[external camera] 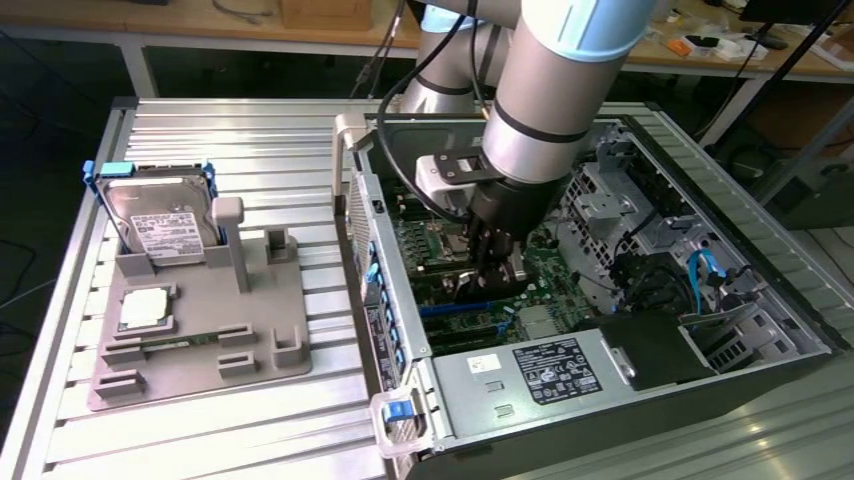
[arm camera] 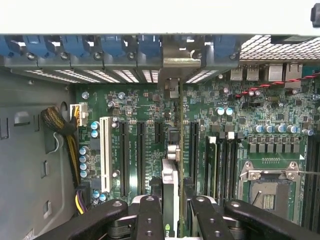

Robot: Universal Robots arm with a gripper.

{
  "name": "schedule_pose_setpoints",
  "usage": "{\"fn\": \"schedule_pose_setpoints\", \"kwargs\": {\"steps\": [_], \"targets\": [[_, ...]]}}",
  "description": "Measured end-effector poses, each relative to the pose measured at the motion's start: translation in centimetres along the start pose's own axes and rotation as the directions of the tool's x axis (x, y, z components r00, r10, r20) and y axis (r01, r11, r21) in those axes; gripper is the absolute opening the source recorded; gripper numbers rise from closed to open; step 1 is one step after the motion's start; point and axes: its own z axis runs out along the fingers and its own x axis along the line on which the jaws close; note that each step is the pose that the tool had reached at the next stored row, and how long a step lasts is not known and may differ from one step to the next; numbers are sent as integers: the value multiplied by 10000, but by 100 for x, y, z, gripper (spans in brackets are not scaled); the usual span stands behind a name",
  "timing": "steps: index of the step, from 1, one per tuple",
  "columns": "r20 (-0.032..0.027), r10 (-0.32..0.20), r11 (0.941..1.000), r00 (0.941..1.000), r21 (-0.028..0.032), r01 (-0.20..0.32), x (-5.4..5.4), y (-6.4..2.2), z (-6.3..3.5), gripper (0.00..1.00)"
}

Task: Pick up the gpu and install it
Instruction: 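Insert the gpu into the slot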

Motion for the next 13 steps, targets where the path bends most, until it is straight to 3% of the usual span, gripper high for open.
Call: {"fn": "schedule_pose_setpoints", "kwargs": {"steps": [13], "targets": [[-1, 6, 10000, 10000, -1, -6, -31, 0, 15, 27]]}}
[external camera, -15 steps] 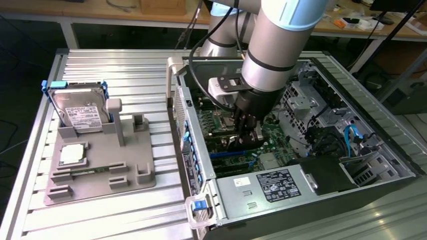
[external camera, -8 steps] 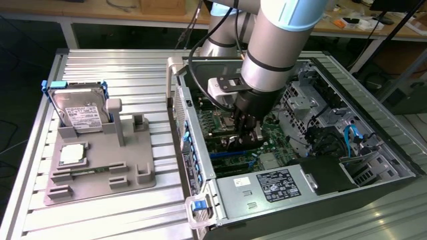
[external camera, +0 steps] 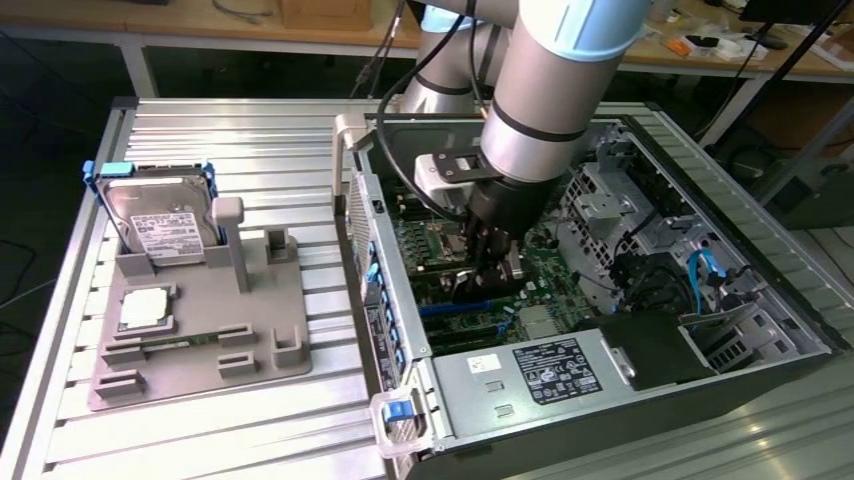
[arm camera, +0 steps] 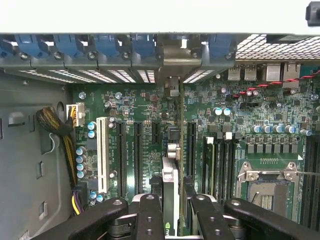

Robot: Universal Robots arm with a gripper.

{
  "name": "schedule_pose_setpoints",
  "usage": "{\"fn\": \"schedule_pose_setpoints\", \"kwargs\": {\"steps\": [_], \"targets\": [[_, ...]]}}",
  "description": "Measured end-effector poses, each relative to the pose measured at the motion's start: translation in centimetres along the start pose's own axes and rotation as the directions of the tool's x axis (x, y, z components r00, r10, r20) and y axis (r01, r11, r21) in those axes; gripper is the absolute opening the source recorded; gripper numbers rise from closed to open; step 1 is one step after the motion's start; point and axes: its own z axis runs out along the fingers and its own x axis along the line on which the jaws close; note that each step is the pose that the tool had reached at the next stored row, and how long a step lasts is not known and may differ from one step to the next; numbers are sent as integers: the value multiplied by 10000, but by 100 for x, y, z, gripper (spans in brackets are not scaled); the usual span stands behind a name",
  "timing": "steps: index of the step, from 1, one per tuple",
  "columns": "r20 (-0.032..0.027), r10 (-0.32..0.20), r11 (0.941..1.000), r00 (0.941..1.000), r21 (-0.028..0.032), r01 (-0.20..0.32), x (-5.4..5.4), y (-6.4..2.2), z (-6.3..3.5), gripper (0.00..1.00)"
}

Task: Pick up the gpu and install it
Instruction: 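Insert the gpu into the slot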

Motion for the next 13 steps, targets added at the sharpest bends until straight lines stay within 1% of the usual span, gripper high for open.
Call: {"fn": "schedule_pose_setpoints", "kwargs": {"steps": [13], "targets": [[13, 16, 10000, 10000, 0, -16, -1, 50, 3, 27]]}}
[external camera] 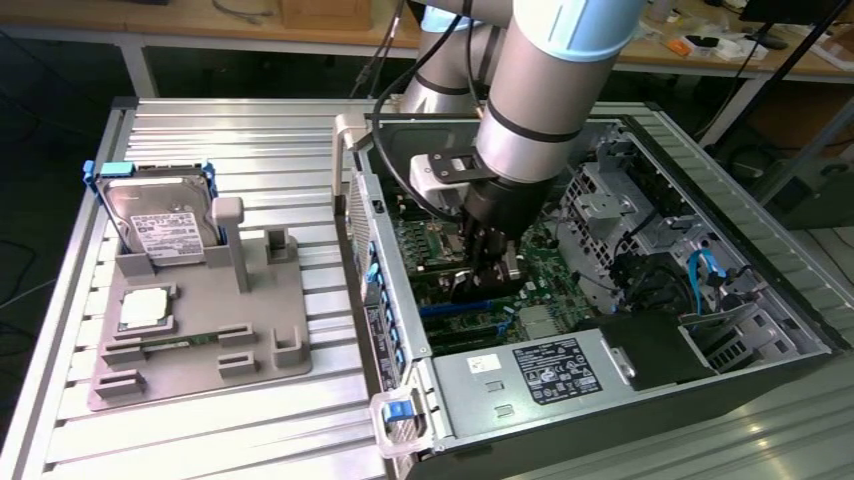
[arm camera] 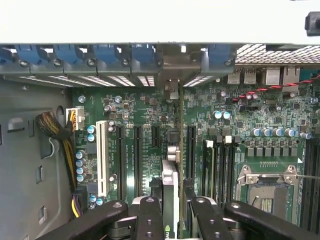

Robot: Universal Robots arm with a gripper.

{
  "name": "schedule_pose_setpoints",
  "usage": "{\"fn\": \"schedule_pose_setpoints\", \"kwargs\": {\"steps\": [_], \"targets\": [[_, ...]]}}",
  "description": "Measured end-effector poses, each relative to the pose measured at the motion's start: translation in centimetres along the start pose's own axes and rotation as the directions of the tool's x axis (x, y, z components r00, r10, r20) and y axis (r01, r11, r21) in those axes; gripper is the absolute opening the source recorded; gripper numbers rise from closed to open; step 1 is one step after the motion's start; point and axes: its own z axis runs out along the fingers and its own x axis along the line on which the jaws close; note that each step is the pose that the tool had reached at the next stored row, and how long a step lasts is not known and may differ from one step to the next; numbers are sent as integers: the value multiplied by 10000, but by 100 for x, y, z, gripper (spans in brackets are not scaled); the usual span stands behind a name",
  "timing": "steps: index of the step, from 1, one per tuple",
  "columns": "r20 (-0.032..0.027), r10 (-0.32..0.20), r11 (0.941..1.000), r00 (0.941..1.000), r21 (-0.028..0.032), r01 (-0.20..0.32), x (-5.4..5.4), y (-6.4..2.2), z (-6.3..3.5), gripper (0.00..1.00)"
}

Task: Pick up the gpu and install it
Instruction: 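Insert the gpu into the slot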

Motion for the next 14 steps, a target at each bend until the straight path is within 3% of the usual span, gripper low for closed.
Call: {"fn": "schedule_pose_setpoints", "kwargs": {"steps": [4, 12, 14], "targets": [[1, 2, 10000, 10000, -5, -2, 0, 2, 1, 27], [23, 13, 9999, 10000, -153, -12, 11, -58, 6, 27], [23, 15, 9999, 10000, -159, -14, 12, -60, 7, 27]]}}
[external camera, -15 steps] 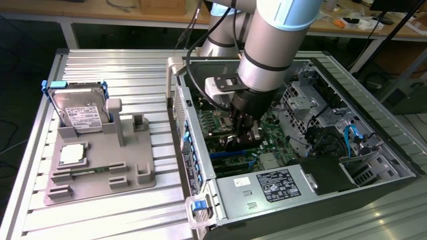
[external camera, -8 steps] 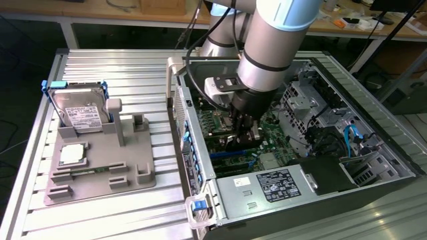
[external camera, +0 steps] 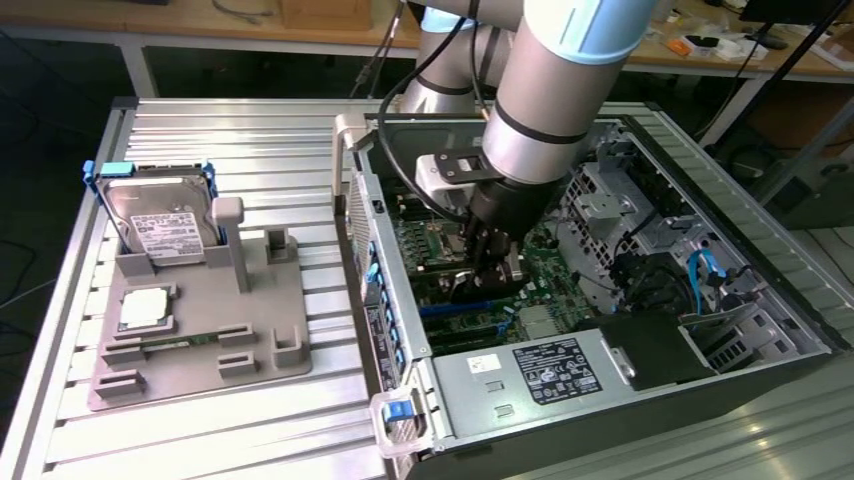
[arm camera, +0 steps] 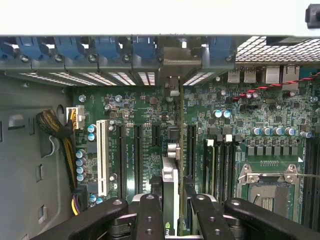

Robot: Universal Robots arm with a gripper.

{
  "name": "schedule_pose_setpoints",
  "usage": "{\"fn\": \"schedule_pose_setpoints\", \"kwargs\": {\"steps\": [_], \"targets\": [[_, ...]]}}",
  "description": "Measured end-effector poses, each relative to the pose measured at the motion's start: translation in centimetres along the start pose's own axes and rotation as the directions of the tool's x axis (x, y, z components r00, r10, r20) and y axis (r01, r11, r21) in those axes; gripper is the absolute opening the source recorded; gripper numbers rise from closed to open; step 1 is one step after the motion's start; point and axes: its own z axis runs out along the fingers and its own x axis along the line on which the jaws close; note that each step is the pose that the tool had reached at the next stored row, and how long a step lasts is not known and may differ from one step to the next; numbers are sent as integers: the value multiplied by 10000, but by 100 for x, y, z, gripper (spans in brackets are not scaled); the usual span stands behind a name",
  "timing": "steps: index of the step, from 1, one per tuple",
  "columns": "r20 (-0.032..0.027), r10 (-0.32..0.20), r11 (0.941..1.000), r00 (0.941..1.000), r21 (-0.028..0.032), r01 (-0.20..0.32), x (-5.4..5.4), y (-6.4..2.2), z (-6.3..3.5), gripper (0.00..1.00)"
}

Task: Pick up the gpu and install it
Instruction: 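Insert the gpu into the slot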

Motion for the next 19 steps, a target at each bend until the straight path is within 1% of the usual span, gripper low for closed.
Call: {"fn": "schedule_pose_setpoints", "kwargs": {"steps": [4, 19], "targets": [[1, -1, 10000, 10000, 0, 1, 0, 0, 1, 27], [0, -1, 10000, 10000, 0, 1, 1, 4, 69, 27]]}}
